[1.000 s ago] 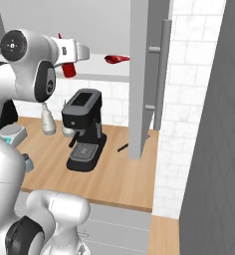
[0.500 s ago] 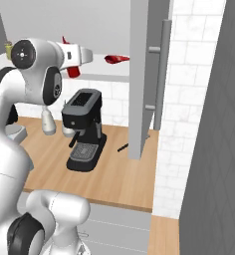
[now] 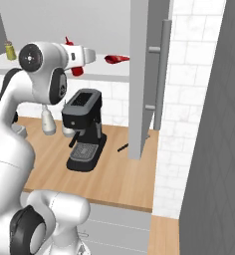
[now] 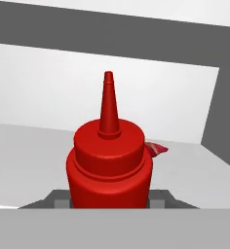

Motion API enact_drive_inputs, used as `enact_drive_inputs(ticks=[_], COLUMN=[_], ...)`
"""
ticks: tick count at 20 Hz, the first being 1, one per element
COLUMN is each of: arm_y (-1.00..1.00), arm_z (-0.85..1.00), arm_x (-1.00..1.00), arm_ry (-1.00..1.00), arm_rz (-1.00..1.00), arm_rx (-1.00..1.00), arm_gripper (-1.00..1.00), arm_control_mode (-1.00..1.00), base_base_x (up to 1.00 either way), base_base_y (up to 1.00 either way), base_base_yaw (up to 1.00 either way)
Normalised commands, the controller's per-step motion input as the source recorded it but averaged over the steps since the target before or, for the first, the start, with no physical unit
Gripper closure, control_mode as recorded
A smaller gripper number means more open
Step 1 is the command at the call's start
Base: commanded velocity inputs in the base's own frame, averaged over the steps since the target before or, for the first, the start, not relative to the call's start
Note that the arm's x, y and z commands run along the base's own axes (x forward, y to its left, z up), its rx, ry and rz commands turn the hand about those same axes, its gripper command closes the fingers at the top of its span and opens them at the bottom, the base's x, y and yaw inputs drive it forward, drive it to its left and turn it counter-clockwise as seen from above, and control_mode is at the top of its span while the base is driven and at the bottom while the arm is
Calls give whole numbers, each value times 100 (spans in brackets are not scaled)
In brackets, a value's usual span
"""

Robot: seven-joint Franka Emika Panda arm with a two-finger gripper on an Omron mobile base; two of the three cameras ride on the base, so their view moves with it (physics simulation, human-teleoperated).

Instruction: Put the shaker and condiment bottle from the counter next to their counterparts in the cabinet.

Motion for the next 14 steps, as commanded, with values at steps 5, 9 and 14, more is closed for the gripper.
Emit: enact_drive_inputs(ticks=[5,9,14], arm_y=[0,0,0], arm_z=[0,0,0], arm_x=[29,31,33], arm_ry=[1,7,14], arm_rz=[0,0,0], arm_rx=[0,0,4], arm_gripper=[100,100,100], arm_control_mode=[-100,-100,-100], base_base_x=[0,0,0], base_base_y=[0,0,0], base_base_yaw=[0,0,0])
